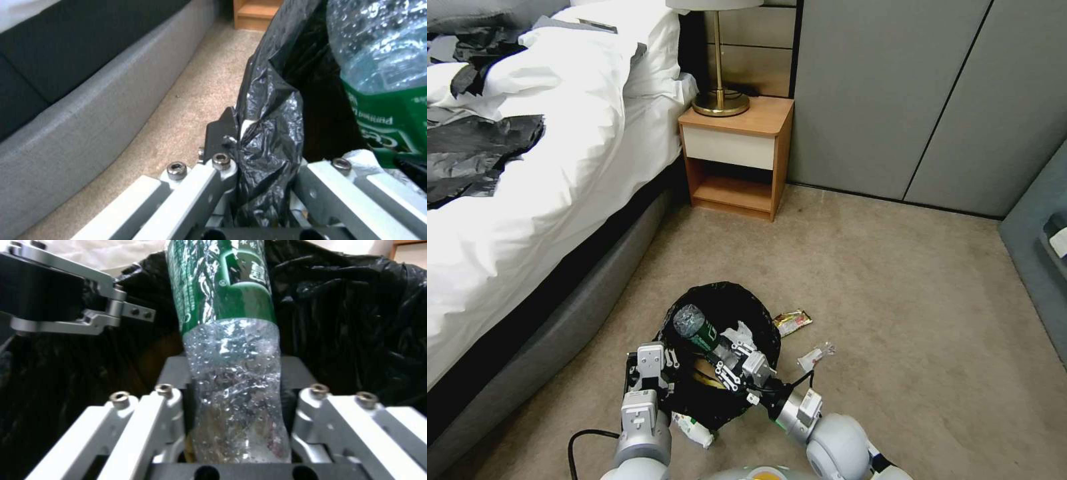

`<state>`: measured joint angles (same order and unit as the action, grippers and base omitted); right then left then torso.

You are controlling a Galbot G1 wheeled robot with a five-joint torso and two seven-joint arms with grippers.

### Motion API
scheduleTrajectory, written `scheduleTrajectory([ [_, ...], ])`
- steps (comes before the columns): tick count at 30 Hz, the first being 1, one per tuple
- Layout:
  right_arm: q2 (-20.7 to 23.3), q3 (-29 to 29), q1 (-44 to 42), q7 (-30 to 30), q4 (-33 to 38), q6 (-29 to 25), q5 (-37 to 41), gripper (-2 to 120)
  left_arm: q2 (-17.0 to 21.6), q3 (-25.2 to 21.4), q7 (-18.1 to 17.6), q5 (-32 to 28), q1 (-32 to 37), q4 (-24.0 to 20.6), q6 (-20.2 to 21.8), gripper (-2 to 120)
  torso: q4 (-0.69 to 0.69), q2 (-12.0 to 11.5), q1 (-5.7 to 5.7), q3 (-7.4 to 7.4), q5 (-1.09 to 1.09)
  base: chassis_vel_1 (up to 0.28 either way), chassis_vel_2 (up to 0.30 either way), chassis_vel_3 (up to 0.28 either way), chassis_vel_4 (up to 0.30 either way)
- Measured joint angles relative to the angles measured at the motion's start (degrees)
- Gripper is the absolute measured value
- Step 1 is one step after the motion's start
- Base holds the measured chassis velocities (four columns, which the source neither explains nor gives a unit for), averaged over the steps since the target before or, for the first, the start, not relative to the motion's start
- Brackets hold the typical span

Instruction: Pick up the trash bin, then pick up the garbage from the floor and place it into the trash bin.

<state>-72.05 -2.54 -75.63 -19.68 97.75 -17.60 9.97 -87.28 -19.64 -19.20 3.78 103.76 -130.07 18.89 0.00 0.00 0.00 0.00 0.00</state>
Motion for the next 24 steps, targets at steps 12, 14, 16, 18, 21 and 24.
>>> scheduleTrajectory([
  [12,0.52,1.33,0.08,0.31,1.75,0.69,0.3,80,0.27,-0.03,-0.01,0.0,0.16,-0.18,-0.03,2,0.0,0.0,0.0,0.0,0.0,0.0,0.0,0.0,0.0],
  [14,0.82,1.58,0.12,0.38,2.57,0.87,0.34,90,0.32,0.0,-0.01,0.01,0.21,-0.26,-0.04,2,0.0,0.0,0.0,0.0,0.0,0.0,0.0,0.0,0.0],
  [16,1.06,1.73,0.08,0.39,3.27,1.0,0.36,94,0.34,0.0,-0.01,0.02,0.24,-0.33,-0.04,2,0.0,0.0,0.0,0.0,0.0,0.0,0.0,0.0,0.0],
  [18,1.72,2.09,-0.38,0.55,5.51,1.09,0.28,101,0.43,0.0,-0.01,0.02,0.3,-0.5,-0.05,2,0.0,0.0,0.0,0.0,0.0,0.0,0.0,0.0,0.0],
  [21,2.4,2.36,-1.01,1.04,8.07,1.09,0.25,107,0.52,-0.07,-0.01,0.02,0.37,-0.6,-0.05,2,0.0,0.0,0.0,0.0,0.0,0.0,0.0,0.0,0.0],
  [24,3.02,3.24,-1.7,2.03,12.16,1.2,0.16,112,0.64,-0.22,-0.01,0.02,0.41,-0.69,-0.05,2,0.0,0.0,0.0,0.0,0.01,0.0,0.0,0.0,0.0],
])
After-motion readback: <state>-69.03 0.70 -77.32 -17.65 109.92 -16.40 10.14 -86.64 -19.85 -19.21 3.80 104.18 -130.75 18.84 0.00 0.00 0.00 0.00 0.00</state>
